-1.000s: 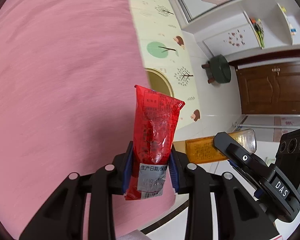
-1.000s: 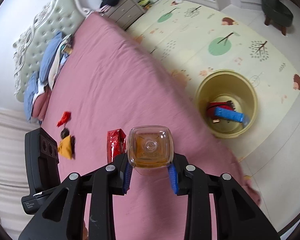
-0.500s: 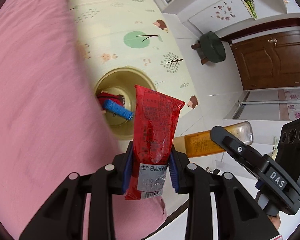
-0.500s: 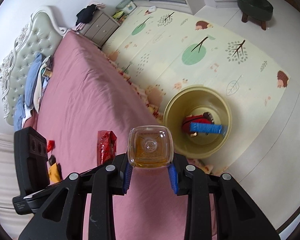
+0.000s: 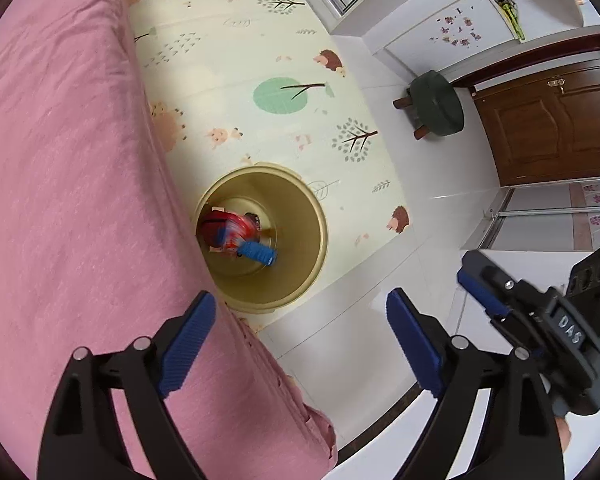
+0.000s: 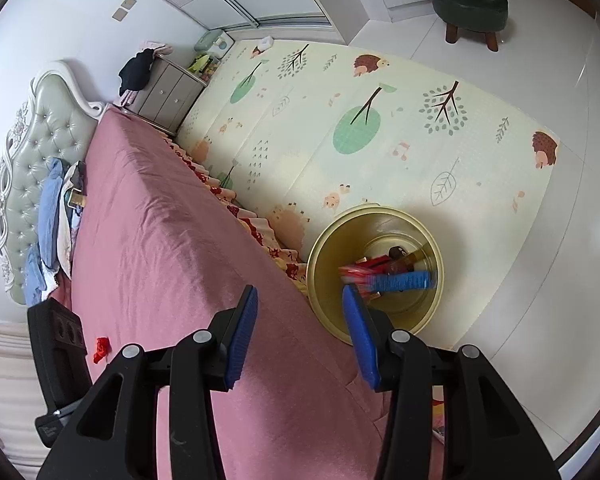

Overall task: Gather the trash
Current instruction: 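Open both tools to drop the tube and bottle into the bin, then move both tools back toward the mustard pouch on the bed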

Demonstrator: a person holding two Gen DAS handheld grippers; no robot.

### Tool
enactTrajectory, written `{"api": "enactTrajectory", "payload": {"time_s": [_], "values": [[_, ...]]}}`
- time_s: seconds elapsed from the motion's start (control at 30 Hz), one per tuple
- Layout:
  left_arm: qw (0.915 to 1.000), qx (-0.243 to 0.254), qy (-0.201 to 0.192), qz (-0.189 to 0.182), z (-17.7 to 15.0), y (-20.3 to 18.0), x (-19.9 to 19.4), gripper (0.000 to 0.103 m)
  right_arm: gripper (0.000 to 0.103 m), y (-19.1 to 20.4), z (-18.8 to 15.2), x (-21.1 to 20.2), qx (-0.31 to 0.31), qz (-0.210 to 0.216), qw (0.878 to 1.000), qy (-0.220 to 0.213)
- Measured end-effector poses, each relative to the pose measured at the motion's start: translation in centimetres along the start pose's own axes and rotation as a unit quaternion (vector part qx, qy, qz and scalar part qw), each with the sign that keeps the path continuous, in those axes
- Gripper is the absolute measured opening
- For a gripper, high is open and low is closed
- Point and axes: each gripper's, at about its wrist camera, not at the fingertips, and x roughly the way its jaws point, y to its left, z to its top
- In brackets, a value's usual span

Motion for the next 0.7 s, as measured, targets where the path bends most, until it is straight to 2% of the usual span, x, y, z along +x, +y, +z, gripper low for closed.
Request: {"api": "enactTrajectory", "payload": {"time_s": [0.17, 0.37, 0.7], "values": [[1.0, 0.006, 0.006, -0.004, -1.3, 0.2, -0.2, 0.087, 0.045, 1.2, -0.8, -0.1, -0.01, 0.009, 1.0, 0.01], [0.9998, 0.019, -0.008, 0.001, -3.0, 0.6, -2.1, 0.088, 0.045, 3.7, -2.3, -0.4, -0.032, 0.015, 0.999, 0.014], [0.9991, 0.0, -0.041, -0.003, -6.3, 4.4, -6.7, 0.089, 0.047, 7.6, -6.0, -0.8, -0.057, 0.026, 0.998, 0.024]]}}
